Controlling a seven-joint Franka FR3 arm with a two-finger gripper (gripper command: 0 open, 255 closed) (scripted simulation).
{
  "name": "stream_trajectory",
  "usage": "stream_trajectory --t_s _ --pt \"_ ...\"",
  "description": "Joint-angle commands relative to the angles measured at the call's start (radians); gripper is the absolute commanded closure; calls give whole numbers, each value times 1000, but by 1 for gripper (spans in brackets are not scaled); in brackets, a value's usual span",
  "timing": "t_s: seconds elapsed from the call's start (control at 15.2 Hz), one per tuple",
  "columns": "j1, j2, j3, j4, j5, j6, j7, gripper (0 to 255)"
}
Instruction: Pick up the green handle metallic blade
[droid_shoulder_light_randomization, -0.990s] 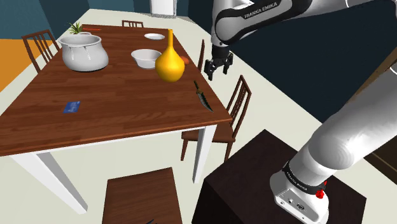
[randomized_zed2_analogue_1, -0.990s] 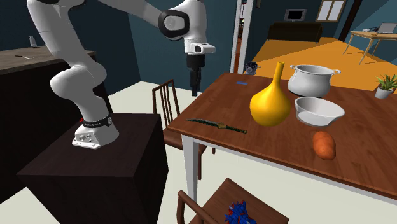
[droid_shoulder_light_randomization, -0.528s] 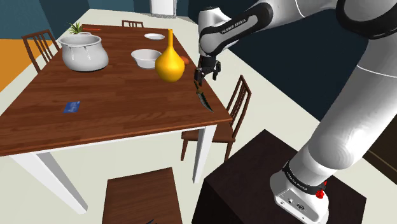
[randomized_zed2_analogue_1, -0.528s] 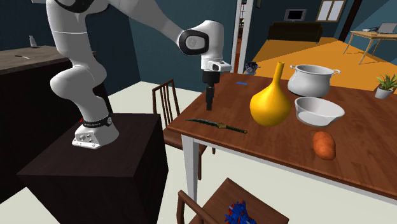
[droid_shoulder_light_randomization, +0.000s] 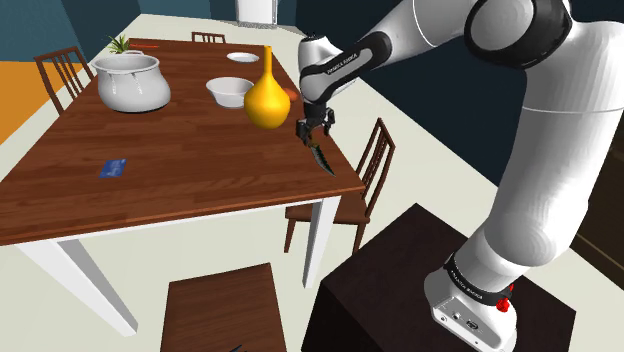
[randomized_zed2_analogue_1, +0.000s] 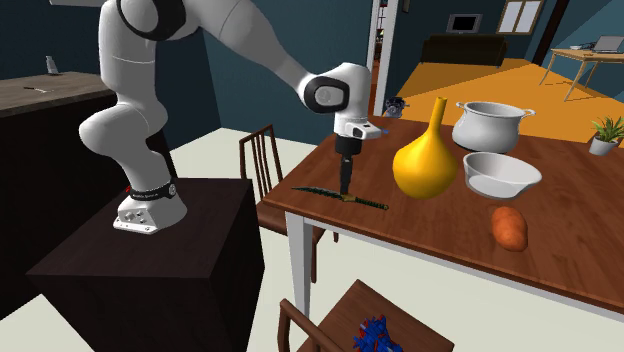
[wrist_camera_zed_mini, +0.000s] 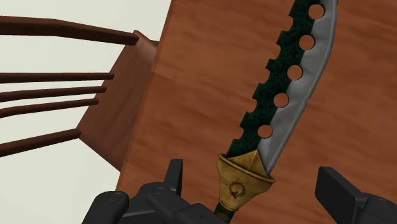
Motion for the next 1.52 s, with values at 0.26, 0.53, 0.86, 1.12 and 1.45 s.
stream_trajectory --t_s 0.26,0.53,0.86,1.12,1.45 --pt "1 48 -6 -7 -13 54 14 0" --pt "2 51 -6 -4 -13 54 15 255" --pt "2 49 -6 -6 -13 54 15 255" --pt "0 32 -4 -2 -8 33 8 255" --pt "-1 -6 1 14 3 -19 -6 255"
